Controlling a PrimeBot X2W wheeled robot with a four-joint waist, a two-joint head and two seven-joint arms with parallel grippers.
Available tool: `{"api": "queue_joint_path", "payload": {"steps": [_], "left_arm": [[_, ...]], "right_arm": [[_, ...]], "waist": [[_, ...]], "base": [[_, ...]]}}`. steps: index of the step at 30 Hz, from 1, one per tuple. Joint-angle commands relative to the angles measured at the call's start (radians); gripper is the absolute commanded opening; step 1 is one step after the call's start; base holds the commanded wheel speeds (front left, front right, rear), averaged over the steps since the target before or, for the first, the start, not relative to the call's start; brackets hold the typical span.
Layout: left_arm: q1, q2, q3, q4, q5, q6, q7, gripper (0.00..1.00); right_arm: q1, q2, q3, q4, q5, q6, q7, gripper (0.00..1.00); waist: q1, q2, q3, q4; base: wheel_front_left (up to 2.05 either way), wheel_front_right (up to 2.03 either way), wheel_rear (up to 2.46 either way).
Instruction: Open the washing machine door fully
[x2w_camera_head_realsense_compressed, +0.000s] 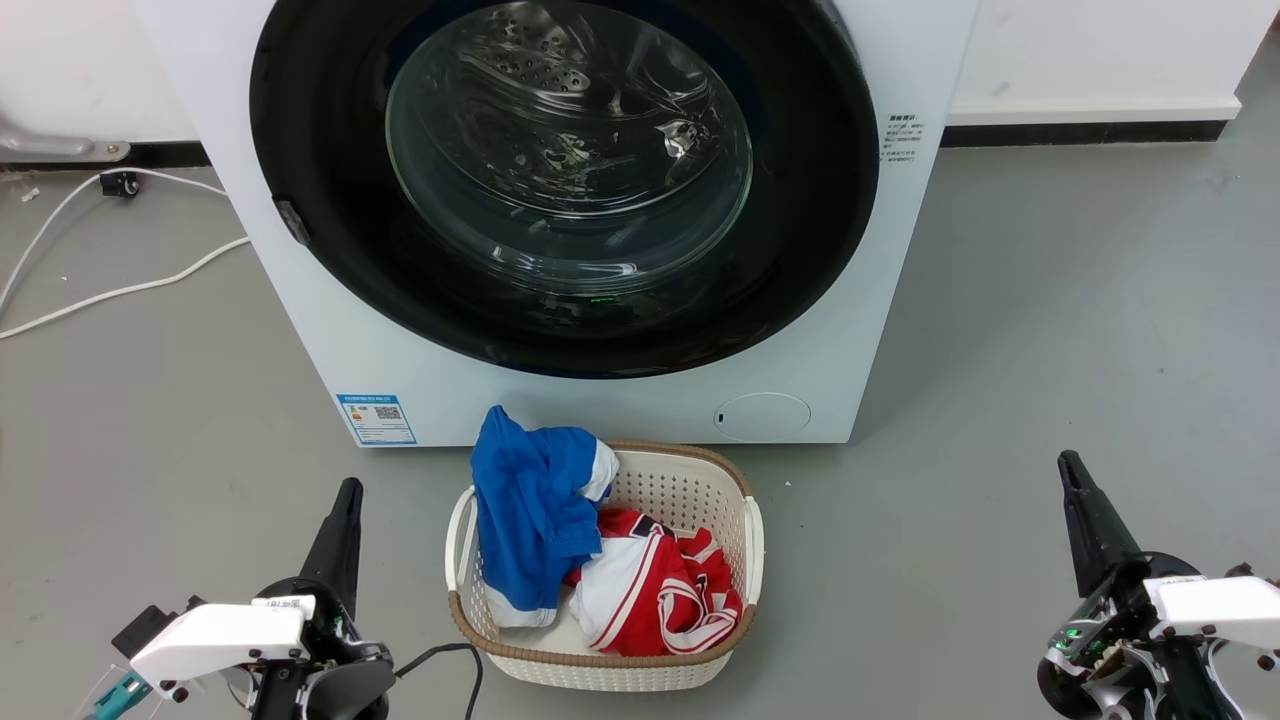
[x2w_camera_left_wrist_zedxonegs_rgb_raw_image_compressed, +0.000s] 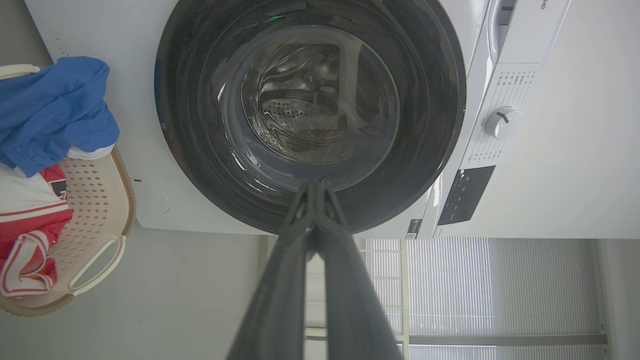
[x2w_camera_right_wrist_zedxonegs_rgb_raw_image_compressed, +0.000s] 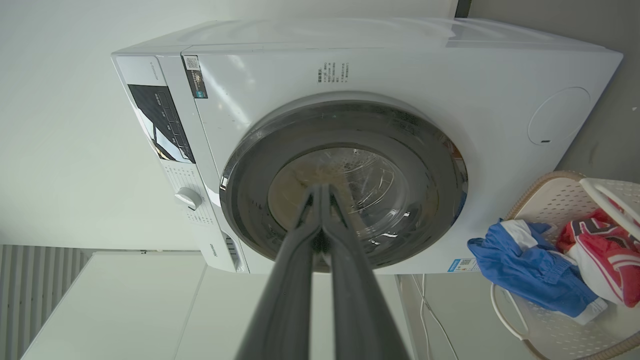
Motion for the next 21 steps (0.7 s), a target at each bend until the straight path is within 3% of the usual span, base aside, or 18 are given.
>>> {"api": "queue_joint_path", "payload": {"steps": [1, 21], "left_arm": [[-0.01, 0.0, 0.003, 0.001, 0.006, -0.003, 0.005, 0.0], [-0.01, -0.002, 0.006, 0.001, 0.007, -0.003, 0.006, 0.0]], "right_arm": [[-0.012, 0.003, -0.001, 0.001, -0.004, 0.003, 0.001, 0.0], [-0.012, 0.005, -0.004, 0.001, -0.007, 0.003, 0.004, 0.0]], "waist": [[0.0, 0.0, 0.0, 0.0], [0.0, 0.0, 0.0, 0.0]], "base": [[0.0, 0.0, 0.0], [0.0, 0.0, 0.0]]}}
